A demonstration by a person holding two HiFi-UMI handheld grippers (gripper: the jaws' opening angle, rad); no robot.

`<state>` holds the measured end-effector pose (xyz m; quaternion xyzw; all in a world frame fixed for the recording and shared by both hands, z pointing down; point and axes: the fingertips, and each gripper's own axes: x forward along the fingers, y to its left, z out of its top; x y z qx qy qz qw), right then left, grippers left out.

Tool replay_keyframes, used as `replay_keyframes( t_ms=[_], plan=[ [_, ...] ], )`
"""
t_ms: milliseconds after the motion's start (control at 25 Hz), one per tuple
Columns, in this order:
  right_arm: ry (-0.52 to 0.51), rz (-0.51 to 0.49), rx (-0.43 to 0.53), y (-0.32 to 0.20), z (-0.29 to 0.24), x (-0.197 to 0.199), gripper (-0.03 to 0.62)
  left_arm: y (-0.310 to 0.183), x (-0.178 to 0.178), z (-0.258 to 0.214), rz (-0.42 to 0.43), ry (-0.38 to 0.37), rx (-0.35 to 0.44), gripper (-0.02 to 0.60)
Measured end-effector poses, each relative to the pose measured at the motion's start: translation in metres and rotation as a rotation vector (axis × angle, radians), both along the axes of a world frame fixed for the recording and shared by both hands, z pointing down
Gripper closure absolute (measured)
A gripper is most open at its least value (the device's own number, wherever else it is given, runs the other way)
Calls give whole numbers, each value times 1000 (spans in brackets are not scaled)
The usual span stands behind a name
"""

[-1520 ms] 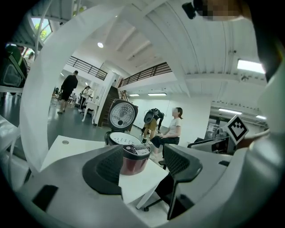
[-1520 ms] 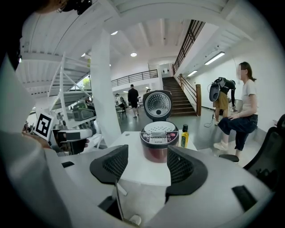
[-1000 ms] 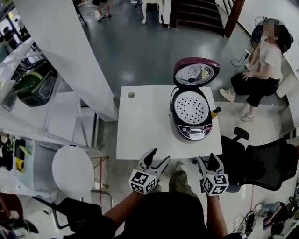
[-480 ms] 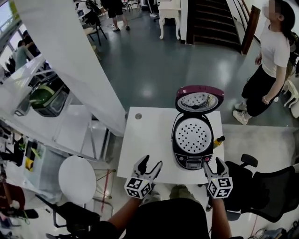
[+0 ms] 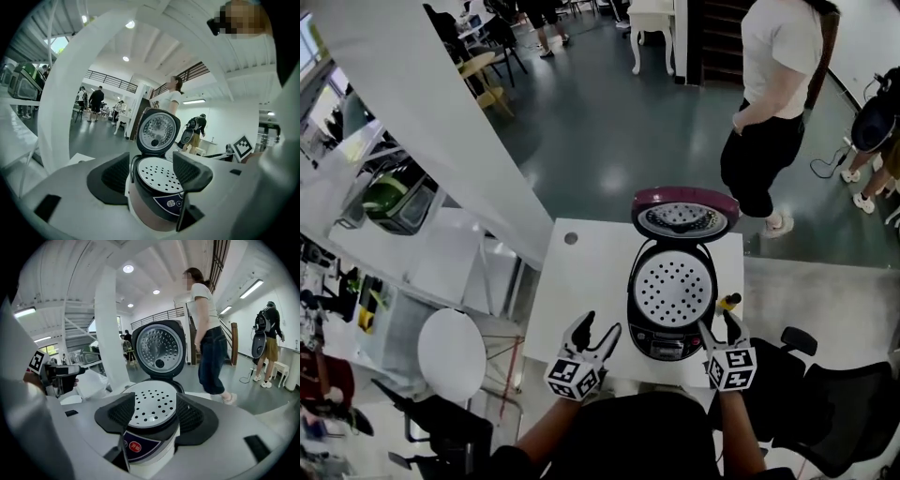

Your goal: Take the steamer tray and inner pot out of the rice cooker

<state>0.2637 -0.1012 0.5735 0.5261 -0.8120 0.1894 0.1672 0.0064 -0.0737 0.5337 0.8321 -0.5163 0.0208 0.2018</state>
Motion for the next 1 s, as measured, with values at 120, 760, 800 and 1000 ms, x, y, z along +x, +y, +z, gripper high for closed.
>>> replay_keyframes(
  t_ms=[120, 760, 800, 1000],
  plan=[
    [-20, -26, -10, -15, 5, 2, 355, -5, 6, 6, -18, -13, -22, 316],
    [125, -68, -93, -81, 51, -4, 353, -30, -1, 12, -86, -14, -28, 328],
    [144, -67, -106, -84, 57, -6, 353, -32, -2, 13, -84, -10, -30, 328],
    [219, -69, -157, -97, 81, -8, 354, -38, 2, 14, -56, 14, -40, 328]
  ],
)
